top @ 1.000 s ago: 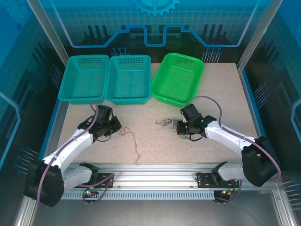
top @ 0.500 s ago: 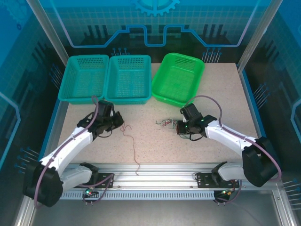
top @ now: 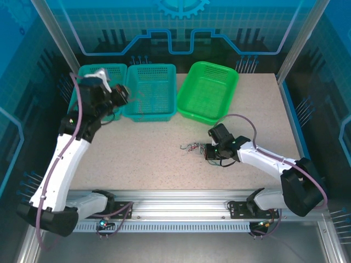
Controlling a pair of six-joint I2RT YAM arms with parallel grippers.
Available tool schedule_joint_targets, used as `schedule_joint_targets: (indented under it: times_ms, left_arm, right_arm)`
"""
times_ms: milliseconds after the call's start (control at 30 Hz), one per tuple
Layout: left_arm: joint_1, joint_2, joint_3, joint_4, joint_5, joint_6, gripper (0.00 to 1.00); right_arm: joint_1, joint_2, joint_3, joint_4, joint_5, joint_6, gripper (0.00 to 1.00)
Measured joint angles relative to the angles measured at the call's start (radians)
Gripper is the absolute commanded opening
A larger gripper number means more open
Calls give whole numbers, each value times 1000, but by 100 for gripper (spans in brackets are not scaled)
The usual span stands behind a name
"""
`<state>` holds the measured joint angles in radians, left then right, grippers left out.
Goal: Untangle the cables
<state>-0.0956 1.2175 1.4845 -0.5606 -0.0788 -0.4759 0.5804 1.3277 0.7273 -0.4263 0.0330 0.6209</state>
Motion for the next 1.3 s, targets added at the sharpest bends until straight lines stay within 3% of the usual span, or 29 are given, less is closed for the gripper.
schedule_joint_targets:
  times_ms: [233, 500, 767, 833, 1000, 1167, 1300]
  left_arm:
    - [224, 256, 271, 16, -23, 12, 0]
    - [317, 489, 473, 26, -21, 12, 0]
    - [354, 665, 464, 30, -18, 16, 2]
    - [359, 690, 425, 35, -18, 27, 26]
    - [366, 714, 322, 36, -4, 23, 43]
    - [370, 669, 216, 74, 53, -24, 46]
    - [370, 537, 136, 97, 156, -99, 42]
  right_arm:
    - [4, -16, 0, -4, -8, 3, 1]
    - [4, -45, 0, -14, -7, 4, 1]
    - [4, -91, 0, -46, -7, 8, 2]
    - [4, -112, 0, -60, -8, 8, 2]
    - [12, -165, 9, -100, -13, 12, 4]
    - [15, -196, 59, -137, -15, 11, 4]
    - [16, -196, 97, -143, -27, 11, 4]
